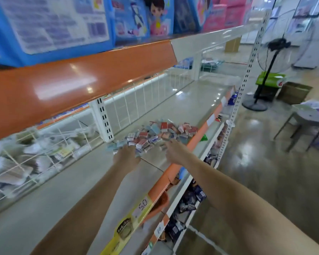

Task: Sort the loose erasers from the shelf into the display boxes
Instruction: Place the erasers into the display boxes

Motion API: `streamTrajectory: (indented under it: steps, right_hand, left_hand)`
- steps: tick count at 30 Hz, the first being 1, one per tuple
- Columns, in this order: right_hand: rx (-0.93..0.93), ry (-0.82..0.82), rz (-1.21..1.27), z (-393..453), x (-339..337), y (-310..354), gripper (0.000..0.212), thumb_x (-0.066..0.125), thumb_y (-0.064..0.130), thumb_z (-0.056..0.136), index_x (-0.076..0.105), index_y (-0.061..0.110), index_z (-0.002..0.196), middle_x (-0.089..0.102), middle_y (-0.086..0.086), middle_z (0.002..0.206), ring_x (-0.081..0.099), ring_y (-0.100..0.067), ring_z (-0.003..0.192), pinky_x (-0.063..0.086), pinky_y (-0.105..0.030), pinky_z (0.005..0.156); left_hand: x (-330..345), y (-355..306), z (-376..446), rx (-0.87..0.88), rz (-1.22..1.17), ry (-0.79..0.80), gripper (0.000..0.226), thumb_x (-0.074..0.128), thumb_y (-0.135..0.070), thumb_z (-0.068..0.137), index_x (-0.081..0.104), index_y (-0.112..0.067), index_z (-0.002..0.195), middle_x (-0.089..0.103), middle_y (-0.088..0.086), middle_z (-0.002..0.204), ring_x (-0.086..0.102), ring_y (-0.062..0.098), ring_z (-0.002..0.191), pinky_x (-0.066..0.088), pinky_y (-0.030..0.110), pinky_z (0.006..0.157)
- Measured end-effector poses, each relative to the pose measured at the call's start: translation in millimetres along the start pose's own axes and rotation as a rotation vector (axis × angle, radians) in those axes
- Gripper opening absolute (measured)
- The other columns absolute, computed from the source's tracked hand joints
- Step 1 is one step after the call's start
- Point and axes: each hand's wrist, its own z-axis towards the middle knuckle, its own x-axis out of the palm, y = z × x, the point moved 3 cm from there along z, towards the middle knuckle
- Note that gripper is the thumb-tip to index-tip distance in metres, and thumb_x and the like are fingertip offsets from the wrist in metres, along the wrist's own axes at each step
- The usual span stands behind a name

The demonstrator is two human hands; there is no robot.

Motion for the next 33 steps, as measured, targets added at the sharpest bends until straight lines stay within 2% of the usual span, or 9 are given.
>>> streamTrajectory:
  steps: [5, 8, 13, 17, 19, 22, 26, 29, 33]
  right_hand:
    - [-0.016, -0.048, -0.031, 26, 5, 1, 0.057, 0.044, 0.016, 0.094, 0.022, 0.012, 0.146, 0.026, -0.011, 0.150, 0.037, -0.032, 0.130, 0.038, -0.042, 0.101]
    - [-0.015, -0.084, -0.051, 37, 8, -2, 0.053, 0.043, 0.020, 0.095, 0.027, 0.010, 0.145, 0.020, -0.015, 0.152, 0.033, -0.033, 0.132, 0.033, -0.041, 0.105]
    - [-0.049, -0.159, 0.031, 46, 5, -3, 0.044, 0.051, 0.016, 0.092, 0.043, 0.007, 0.134, 0.036, -0.019, 0.141, 0.043, -0.032, 0.123, 0.037, -0.038, 0.101]
    - [-0.152, -0.165, 0.213, 50, 4, -3, 0.034, 0.059, 0.017, 0.088, 0.057, 0.005, 0.119, 0.052, -0.011, 0.128, 0.045, -0.027, 0.121, 0.038, -0.035, 0.101]
    - [-0.208, -0.135, 0.344, 42, 2, -3, 0.036, 0.062, 0.018, 0.087, 0.058, 0.007, 0.121, 0.053, -0.009, 0.130, 0.046, -0.023, 0.122, 0.037, -0.031, 0.101]
    - [-0.310, -0.042, 0.543, 25, 0, -1, 0.036, 0.063, 0.021, 0.087, 0.059, 0.013, 0.122, 0.058, -0.003, 0.123, 0.053, -0.015, 0.113, 0.043, -0.025, 0.093]
    - [-0.404, 0.104, 0.782, 12, 10, 4, 0.030, 0.066, 0.023, 0.086, 0.064, 0.016, 0.115, 0.063, 0.002, 0.116, 0.060, -0.009, 0.103, 0.049, -0.028, 0.093]
    - [-0.363, 0.179, 1.016, -2, 16, 10, 0.019, 0.065, 0.017, 0.087, 0.068, 0.017, 0.106, 0.068, 0.004, 0.107, 0.064, -0.010, 0.098, 0.052, -0.027, 0.089]
    - [-0.295, 0.378, 1.371, -27, 25, 35, 0.019, 0.059, 0.000, 0.088, 0.067, 0.009, 0.102, 0.069, -0.009, 0.101, 0.068, -0.015, 0.090, 0.054, -0.022, 0.085]
  left_hand:
    - [15, 8, 14, -0.056, -0.032, -0.085, 0.049, 0.057, -0.041, 0.089, 0.046, -0.014, 0.128, 0.053, 0.010, 0.126, 0.048, 0.029, 0.118, 0.045, 0.037, 0.086]
    - [20, 9, 18, -0.069, -0.083, -0.128, 0.051, 0.060, -0.040, 0.087, 0.046, -0.014, 0.130, 0.052, 0.010, 0.127, 0.046, 0.029, 0.120, 0.043, 0.038, 0.091]
    - [24, 14, 21, -0.160, -0.240, -0.129, 0.061, 0.067, -0.041, 0.081, 0.046, -0.012, 0.131, 0.049, 0.011, 0.130, 0.042, 0.029, 0.121, 0.040, 0.038, 0.096]
    - [17, 7, 11, -0.171, -0.275, -0.150, 0.057, 0.068, -0.035, 0.079, 0.052, -0.012, 0.129, 0.047, 0.011, 0.129, 0.042, 0.029, 0.120, 0.037, 0.035, 0.097]
    - [14, 3, 1, -0.175, -0.361, -0.198, 0.053, 0.072, -0.031, 0.077, 0.055, -0.012, 0.124, 0.052, 0.010, 0.124, 0.049, 0.027, 0.113, 0.040, 0.033, 0.090]
    - [12, -3, -20, -0.205, -0.583, -0.239, 0.048, 0.075, -0.021, 0.077, 0.054, -0.013, 0.119, 0.061, 0.005, 0.111, 0.061, 0.021, 0.091, 0.044, 0.027, 0.071]
    - [9, -13, -47, -0.272, -0.912, -0.257, 0.046, 0.073, -0.001, 0.076, 0.050, -0.013, 0.114, 0.057, 0.009, 0.102, 0.059, 0.012, 0.070, 0.047, 0.018, 0.055]
    - [7, -19, -75, -0.350, -1.222, -0.249, 0.047, 0.066, 0.009, 0.079, 0.049, -0.017, 0.115, 0.054, 0.015, 0.103, 0.058, 0.013, 0.073, 0.050, 0.015, 0.058]
    - [7, -18, -111, -0.414, -1.379, -0.278, 0.044, 0.064, 0.005, 0.082, 0.052, -0.014, 0.119, 0.056, 0.011, 0.107, 0.060, 0.010, 0.081, 0.052, 0.015, 0.065]
